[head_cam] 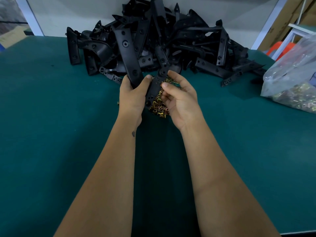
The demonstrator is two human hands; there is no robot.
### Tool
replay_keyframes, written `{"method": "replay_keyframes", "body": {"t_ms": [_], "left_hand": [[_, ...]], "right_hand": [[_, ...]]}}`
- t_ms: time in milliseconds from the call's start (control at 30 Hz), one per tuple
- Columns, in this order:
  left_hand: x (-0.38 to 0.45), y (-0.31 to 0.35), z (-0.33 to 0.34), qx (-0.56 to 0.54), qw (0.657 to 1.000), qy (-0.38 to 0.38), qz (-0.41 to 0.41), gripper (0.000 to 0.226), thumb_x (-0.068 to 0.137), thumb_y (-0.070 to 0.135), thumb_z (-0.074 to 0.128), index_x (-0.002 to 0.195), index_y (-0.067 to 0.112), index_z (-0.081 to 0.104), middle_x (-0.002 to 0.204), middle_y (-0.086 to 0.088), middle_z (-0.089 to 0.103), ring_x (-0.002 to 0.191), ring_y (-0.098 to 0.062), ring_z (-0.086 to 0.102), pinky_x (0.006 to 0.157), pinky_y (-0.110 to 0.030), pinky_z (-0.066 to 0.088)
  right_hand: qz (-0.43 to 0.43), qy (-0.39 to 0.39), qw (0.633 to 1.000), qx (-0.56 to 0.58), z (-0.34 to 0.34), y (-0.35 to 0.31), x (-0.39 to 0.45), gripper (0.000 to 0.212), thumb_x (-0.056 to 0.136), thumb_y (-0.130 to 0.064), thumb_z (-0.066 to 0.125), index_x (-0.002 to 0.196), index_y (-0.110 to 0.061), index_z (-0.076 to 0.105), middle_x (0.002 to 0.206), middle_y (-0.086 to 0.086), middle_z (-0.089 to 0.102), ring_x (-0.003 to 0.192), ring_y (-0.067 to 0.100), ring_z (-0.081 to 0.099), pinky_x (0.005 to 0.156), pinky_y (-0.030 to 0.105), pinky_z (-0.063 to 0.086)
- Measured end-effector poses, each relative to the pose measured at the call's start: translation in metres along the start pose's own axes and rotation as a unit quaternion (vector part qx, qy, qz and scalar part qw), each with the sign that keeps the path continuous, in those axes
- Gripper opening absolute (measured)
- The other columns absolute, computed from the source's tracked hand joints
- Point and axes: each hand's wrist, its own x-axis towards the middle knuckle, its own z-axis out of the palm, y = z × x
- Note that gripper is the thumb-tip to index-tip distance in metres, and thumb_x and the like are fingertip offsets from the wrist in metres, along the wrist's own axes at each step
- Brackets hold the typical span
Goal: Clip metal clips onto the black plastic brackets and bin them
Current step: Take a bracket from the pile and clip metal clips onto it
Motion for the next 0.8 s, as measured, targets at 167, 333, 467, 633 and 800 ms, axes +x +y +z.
{"method": "replay_keyframes", "body": {"t_ms": [167, 333, 467, 633, 800], "left_hand": [[0.0006, -0.0018, 0.0026, 0.018, 1.0, -0.004, 0.009, 0.009, 0.093, 0.019, 0.067, 0.095, 0.018, 0.059, 0.093, 0.002, 0.071, 0.089, -0.012, 0.07, 0.082, -0.032, 0.058], [0.0015, -0.0027, 0.001, 0.032, 0.999, -0.011, 0.021, 0.008, 0.093, 0.022, 0.067, 0.098, 0.019, 0.06, 0.1, 0.0, 0.073, 0.098, -0.017, 0.07, 0.087, -0.036, 0.058], [0.0028, -0.0027, -0.0021, 0.058, 0.997, -0.027, 0.03, 0.007, 0.094, 0.023, 0.066, 0.097, 0.022, 0.06, 0.093, 0.008, 0.073, 0.091, -0.008, 0.07, 0.079, -0.027, 0.057], [0.0012, -0.0031, -0.0023, 0.085, 0.995, -0.051, 0.024, 0.007, 0.094, 0.027, 0.066, 0.097, 0.026, 0.06, 0.089, 0.013, 0.071, 0.089, -0.006, 0.069, 0.078, -0.026, 0.057], [-0.0015, -0.0005, 0.0, 0.073, 0.996, -0.042, 0.011, 0.009, 0.094, 0.027, 0.066, 0.098, 0.023, 0.06, 0.1, 0.001, 0.071, 0.097, -0.015, 0.068, 0.091, -0.04, 0.057]], "right_hand": [[0.0, 0.012, 1.0, 0.017, -0.0014, -0.0009, -0.0006, 0.03, 0.089, 0.009, 0.06, 0.11, -0.012, 0.063, 0.072, 0.001, 0.064, 0.062, 0.01, 0.054, 0.061, 0.02, 0.049], [0.0, 0.019, 1.0, 0.025, 0.0008, -0.0005, -0.0014, 0.027, 0.089, 0.009, 0.06, 0.107, -0.011, 0.063, 0.075, 0.001, 0.065, 0.063, 0.009, 0.055, 0.062, 0.019, 0.05], [-0.002, 0.012, 1.0, -0.002, 0.0012, -0.0006, -0.0019, 0.026, 0.089, 0.009, 0.06, 0.106, -0.011, 0.062, 0.074, 0.0, 0.064, 0.063, 0.008, 0.054, 0.064, 0.019, 0.049], [-0.02, -0.007, 0.999, -0.025, 0.0023, -0.0018, -0.0028, 0.026, 0.09, 0.009, 0.059, 0.107, -0.011, 0.058, 0.062, -0.009, 0.063, 0.057, 0.003, 0.053, 0.064, 0.018, 0.047], [-0.019, 0.008, 0.999, -0.045, 0.0038, -0.0027, -0.004, 0.027, 0.089, 0.007, 0.062, 0.11, -0.011, 0.059, 0.064, -0.008, 0.062, 0.057, 0.003, 0.051, 0.062, 0.019, 0.044]]}}
